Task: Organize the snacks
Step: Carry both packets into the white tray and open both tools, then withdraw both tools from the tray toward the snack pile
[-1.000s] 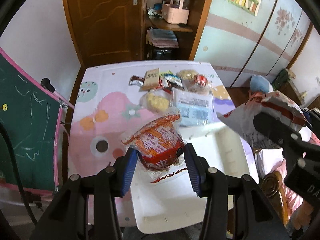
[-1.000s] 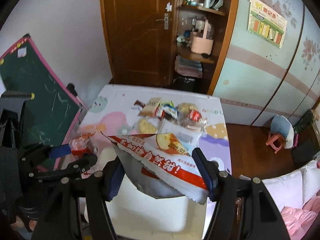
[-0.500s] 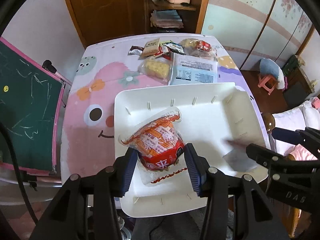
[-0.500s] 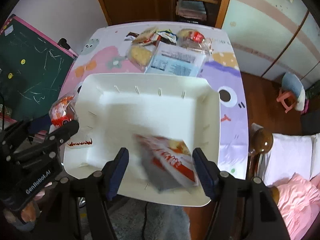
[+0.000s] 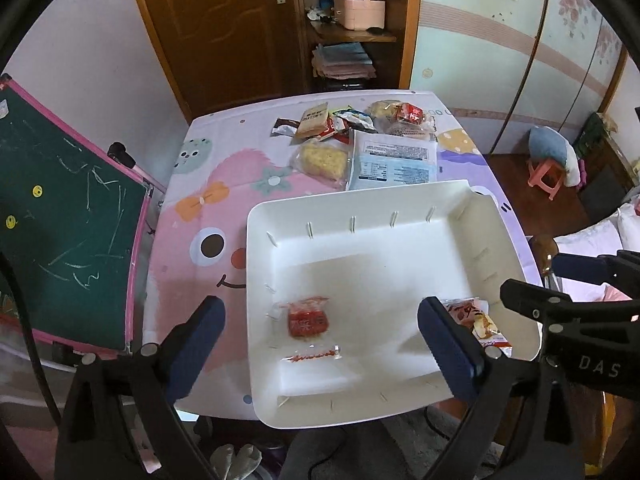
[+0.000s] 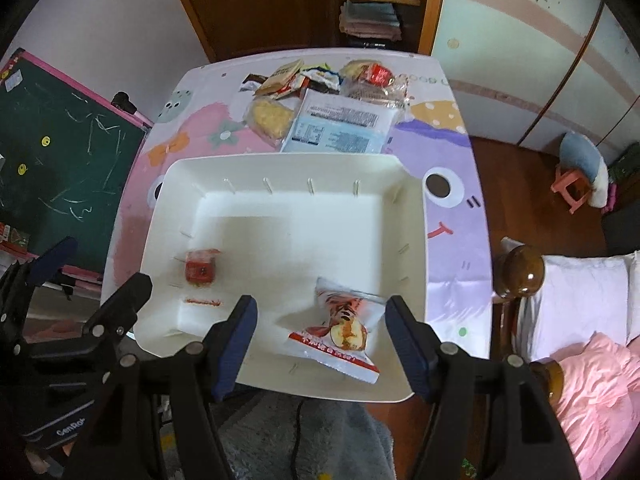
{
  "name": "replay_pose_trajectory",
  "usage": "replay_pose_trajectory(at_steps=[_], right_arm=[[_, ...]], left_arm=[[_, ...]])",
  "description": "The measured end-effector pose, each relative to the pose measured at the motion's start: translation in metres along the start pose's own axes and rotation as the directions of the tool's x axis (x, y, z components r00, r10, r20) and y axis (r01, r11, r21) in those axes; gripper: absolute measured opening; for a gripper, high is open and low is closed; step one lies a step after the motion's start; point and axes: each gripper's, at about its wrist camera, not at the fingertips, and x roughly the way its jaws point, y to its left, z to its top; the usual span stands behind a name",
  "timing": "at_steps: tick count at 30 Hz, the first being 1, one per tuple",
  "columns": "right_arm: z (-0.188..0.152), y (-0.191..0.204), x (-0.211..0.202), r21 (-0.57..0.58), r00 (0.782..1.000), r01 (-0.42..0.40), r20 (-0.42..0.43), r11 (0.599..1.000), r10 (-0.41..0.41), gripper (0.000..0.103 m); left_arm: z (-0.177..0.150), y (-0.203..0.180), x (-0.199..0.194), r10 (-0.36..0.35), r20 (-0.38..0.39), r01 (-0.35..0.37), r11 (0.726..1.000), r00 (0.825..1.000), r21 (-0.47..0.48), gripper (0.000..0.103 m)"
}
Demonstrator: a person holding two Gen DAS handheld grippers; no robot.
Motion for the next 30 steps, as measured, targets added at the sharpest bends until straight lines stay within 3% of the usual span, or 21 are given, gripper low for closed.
replay_pose_trajectory(at_steps=[11,30], right_arm=[[-0.005,-0.015,-0.015,0.038,0.998,-0.046,0.036,0.998,0.045,0.067],[-0.014,-0.023,-0.044,-0.009,0.986,-0.070,0.152,0.998,0.070,0.070]], left_arm=[[0.002,0.004,-0.023,0.005,0.070,-0.001,0.998,0.998,-0.062,0.097],[-0.005,-0.006,-0.056,-0.003,0.134,0.015,0.996,0.991,-0.089,0.097]])
